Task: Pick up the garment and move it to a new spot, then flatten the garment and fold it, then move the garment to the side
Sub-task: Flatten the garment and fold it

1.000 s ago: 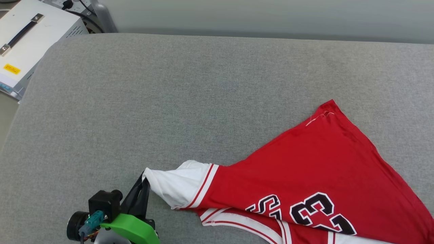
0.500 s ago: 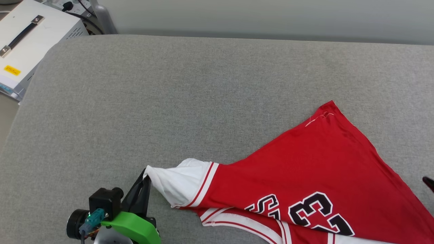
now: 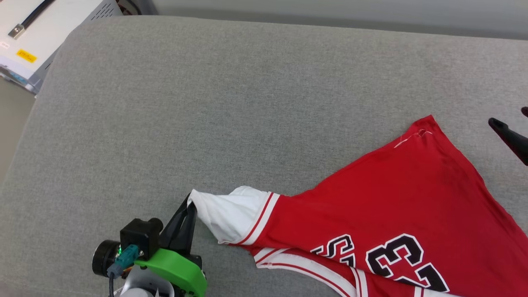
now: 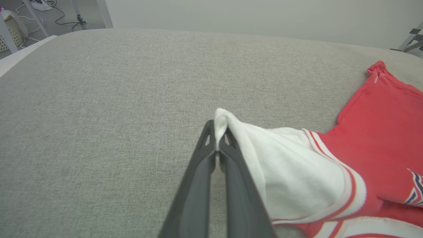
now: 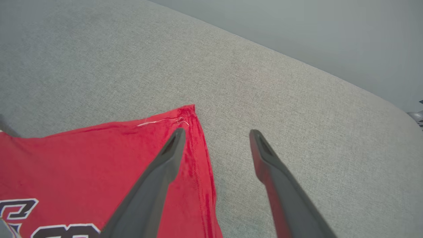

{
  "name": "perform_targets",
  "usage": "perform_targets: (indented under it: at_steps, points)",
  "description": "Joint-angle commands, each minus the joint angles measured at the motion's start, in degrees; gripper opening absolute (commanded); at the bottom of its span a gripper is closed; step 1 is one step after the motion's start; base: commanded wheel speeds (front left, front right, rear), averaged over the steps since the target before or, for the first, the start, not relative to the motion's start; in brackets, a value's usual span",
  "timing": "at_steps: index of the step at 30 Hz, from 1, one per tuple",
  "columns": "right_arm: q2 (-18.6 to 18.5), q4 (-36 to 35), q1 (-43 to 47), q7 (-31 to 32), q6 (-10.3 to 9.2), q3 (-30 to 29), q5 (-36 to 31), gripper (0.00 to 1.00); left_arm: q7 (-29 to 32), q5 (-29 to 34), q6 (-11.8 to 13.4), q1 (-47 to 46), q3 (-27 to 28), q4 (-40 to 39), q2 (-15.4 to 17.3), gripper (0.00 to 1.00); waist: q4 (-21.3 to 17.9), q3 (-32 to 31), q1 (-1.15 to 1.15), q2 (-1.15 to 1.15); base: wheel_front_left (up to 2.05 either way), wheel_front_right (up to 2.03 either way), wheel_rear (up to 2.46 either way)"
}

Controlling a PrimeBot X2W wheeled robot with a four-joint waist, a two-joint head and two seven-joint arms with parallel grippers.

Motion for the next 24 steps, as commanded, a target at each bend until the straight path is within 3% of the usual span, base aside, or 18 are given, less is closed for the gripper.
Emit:
perform_targets:
  at_steps: [1,8,13,24]
  points:
    - [0.8,1.4,-2.4,1.3,-0.03,1.3,-0.6,1.0,-0.1,0.7,-0.4,-1.4,-0.2,-0.1,-0.2,0.0,1.5,1.7,0.0,0.25,0.0,0.0,0.0]
    - [4.4,11.6,-12.5,8.1,-0.03,8.0,-1.1,1.0,-0.4,1.3,-1.1,-4.2,-1.2,0.0,-1.3,0.0,3.7,4.4,0.0,0.25,0.0,0.0,0.0]
    - [6.5,18.6,-17.4,8.8,-0.03,10.8,-1.2,1.0,-1.0,1.4,-1.8,-5.8,-1.8,0.9,-2.1,0.0,5.2,6.5,0.0,0.25,0.0,0.0,0.0]
    - [8.4,27.6,-17.8,9.2,-0.03,20.6,0.9,1.0,-2.4,1.3,-3.1,-8.1,-2.0,3.8,-3.1,0.0,6.9,8.9,0.0,0.25,0.0,0.0,0.0]
